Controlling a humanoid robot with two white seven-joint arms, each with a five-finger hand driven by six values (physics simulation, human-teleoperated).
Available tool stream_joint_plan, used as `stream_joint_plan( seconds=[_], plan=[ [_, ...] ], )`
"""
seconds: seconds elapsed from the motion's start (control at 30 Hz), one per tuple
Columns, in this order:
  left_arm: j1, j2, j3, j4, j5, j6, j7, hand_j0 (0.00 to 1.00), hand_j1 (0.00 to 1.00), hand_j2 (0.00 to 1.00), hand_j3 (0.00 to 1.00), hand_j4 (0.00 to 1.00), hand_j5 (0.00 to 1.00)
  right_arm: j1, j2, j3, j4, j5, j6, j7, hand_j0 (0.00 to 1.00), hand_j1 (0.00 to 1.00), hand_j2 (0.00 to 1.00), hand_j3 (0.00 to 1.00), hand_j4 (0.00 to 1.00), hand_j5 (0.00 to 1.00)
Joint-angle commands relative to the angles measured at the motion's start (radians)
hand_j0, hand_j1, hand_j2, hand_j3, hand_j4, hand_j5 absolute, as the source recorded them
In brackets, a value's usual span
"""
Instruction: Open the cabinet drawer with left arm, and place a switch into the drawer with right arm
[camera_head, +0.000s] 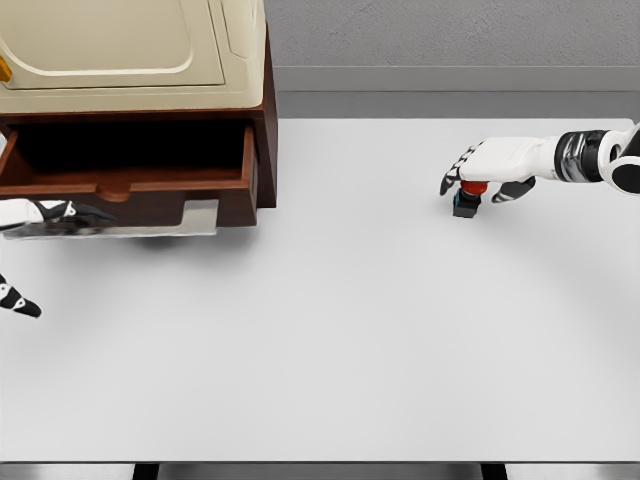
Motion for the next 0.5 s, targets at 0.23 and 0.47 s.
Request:
stream_joint_plan(
  seconds=[0.23, 0.47],
  plan=[
    [-0.003, 0.022, 0.032, 0.000, 0.073, 0.003, 0.003, 1.00, 1.00, 1.00, 1.00, 1.00, 1.00, 0.002, 0.001, -0.001, 0.001, -0.003, 0.002, 0.000, 0.73, 0.73, 0.73, 0.73, 0.73, 0.73],
    [-0.008, 0.063, 0.039, -0.002, 0.123, -0.104, 0.003, 1.00, 1.00, 1.00, 1.00, 1.00, 1.00, 0.003, 0.001, -0.003, 0.001, -0.003, 0.002, 0.000, 0.69, 0.69, 0.69, 0.69, 0.69, 0.69]
  ],
)
